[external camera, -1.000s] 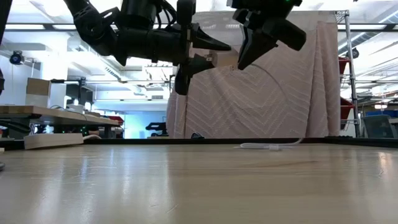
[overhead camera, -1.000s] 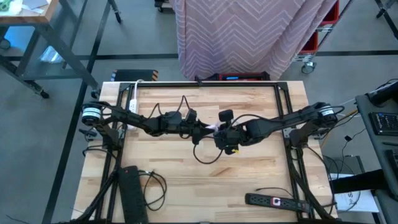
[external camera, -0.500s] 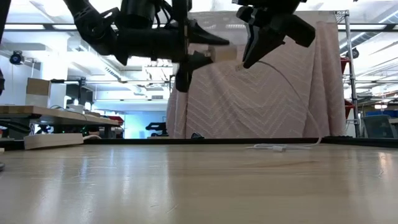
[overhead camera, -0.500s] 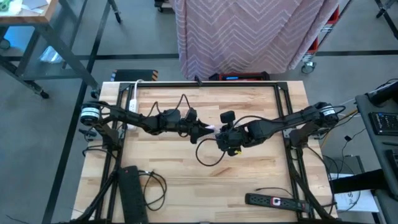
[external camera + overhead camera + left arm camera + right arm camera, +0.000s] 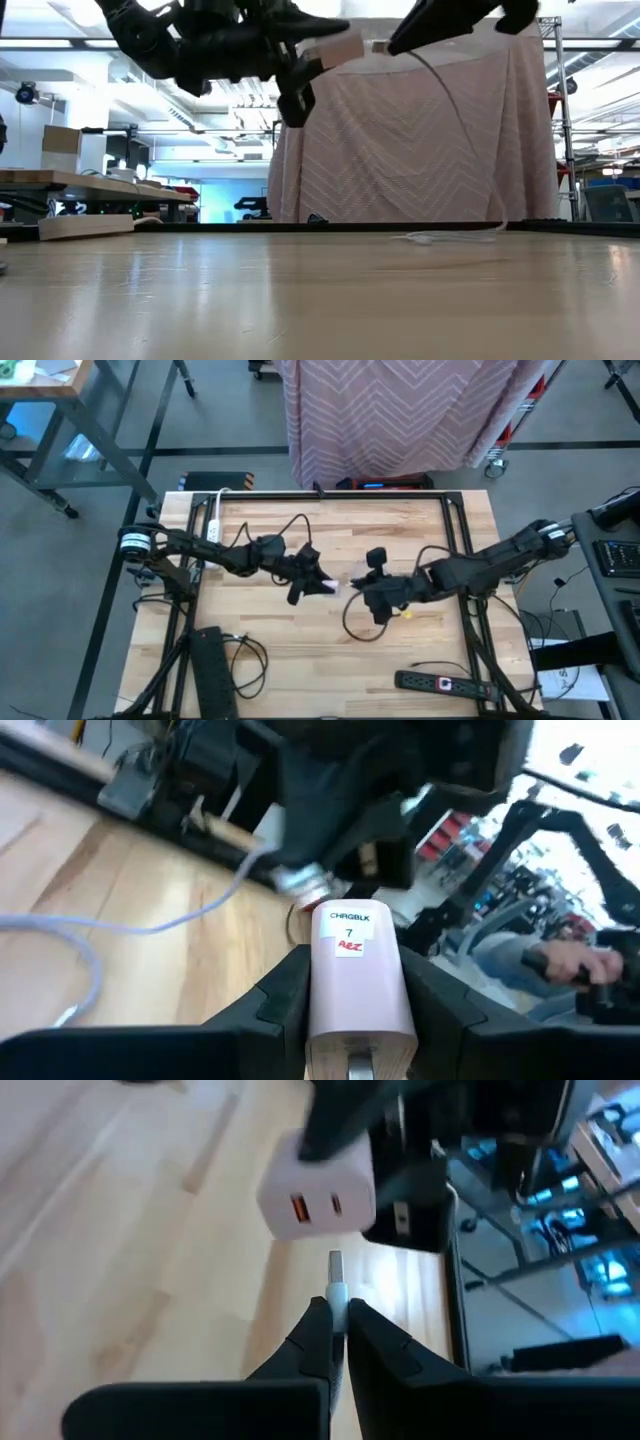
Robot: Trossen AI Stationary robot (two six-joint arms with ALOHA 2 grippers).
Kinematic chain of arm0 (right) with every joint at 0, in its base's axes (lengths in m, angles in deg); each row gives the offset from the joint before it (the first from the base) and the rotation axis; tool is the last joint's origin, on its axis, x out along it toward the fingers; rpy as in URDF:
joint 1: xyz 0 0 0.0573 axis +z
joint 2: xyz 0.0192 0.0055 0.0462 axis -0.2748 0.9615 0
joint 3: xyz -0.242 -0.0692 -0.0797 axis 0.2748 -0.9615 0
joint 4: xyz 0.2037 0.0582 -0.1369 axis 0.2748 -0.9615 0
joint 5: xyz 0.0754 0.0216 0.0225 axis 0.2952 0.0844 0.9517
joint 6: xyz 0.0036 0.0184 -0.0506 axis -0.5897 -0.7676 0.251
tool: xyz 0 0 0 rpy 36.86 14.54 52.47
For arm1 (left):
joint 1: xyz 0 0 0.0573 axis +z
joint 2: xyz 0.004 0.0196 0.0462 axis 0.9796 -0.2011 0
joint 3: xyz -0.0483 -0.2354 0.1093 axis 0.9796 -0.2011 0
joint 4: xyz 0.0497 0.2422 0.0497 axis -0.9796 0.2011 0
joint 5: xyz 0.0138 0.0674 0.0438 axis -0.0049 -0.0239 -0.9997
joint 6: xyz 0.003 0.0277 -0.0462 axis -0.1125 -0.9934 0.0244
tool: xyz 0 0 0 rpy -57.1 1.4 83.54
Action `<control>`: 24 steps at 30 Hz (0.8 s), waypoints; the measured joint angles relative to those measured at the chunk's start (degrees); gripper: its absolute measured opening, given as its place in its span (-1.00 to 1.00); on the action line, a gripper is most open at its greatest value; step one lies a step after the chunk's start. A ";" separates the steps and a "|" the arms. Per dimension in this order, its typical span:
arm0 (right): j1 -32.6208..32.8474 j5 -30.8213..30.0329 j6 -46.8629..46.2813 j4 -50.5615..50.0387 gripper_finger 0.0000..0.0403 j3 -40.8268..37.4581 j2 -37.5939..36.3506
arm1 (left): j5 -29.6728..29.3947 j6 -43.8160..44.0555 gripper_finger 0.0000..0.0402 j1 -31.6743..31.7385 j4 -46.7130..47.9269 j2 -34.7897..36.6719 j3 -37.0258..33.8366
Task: Insert USB
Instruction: Insert the white charger cable into the pink charger adapter
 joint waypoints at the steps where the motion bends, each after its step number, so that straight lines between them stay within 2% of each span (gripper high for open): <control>1: 0.50 -0.02 -0.01 0.08 -1.00 -0.03 0.10 | -0.03 -0.07 -0.49 0.01 0.55 -0.04 0.01; 6: 1.33 -0.75 -0.03 0.82 -1.00 0.00 0.94 | -2.98 0.59 -0.49 0.01 -0.01 -0.05 0.03; 11: 0.50 -5.10 1.08 0.57 -1.00 1.03 3.02 | -6.55 3.15 -0.49 -0.05 0.54 -0.05 0.10; 15: -0.09 -6.10 1.52 0.10 -1.00 1.87 5.09 | -7.16 4.98 -0.49 -0.10 0.86 -0.07 0.09; 24: -0.20 -7.13 2.59 0.54 -1.00 2.09 6.14 | -13.11 6.66 -0.49 -0.51 1.61 -0.07 0.09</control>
